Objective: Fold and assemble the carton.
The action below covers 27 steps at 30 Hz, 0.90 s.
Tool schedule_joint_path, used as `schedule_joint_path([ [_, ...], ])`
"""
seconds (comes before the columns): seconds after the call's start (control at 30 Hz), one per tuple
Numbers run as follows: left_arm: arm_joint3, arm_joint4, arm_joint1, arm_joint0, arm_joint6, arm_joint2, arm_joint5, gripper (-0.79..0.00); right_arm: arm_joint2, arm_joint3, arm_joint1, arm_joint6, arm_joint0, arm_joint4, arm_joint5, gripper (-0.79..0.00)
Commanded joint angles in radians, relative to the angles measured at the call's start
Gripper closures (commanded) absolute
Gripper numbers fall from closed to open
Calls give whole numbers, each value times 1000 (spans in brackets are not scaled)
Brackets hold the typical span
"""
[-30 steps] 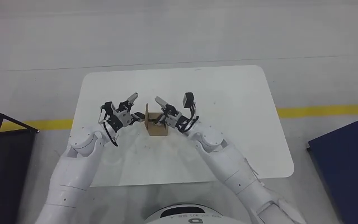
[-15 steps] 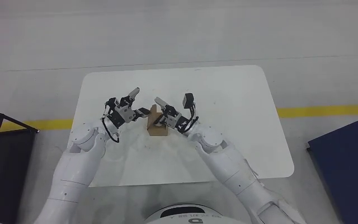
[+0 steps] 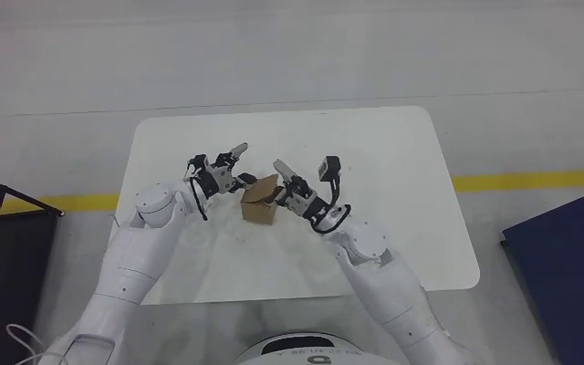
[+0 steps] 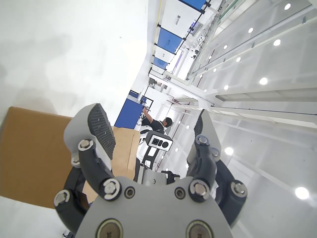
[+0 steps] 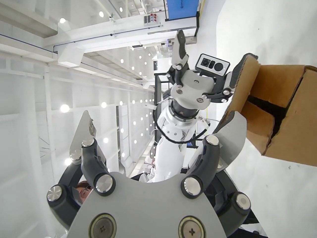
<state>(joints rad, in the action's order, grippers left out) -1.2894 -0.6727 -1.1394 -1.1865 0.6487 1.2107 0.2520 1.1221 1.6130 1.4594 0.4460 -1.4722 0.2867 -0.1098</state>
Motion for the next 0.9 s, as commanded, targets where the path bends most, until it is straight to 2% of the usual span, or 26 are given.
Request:
schedule_joint_path([
  [0.0, -2, 20, 0, 4, -1, -5, 3, -785, 24, 62, -8, -4, -36, -21, 16, -785],
  [0.17, -12, 61, 1, 14, 12, -17, 14, -785, 58, 161, -21, -13, -86, -51, 10, -785],
  [0.5, -63, 119, 4, 16, 38, -21, -30, -785, 12, 21, -19, -49, -27, -91, 44, -785],
  [0.77, -146, 75, 6, -17, 64, 0, -40, -785, 19, 29, -28, -45, -51, -95, 38, -785],
  [0.87, -193, 49, 10, -52, 46, 36, -68, -785, 26, 54, -33, -41, -77, -99, 27, -785],
])
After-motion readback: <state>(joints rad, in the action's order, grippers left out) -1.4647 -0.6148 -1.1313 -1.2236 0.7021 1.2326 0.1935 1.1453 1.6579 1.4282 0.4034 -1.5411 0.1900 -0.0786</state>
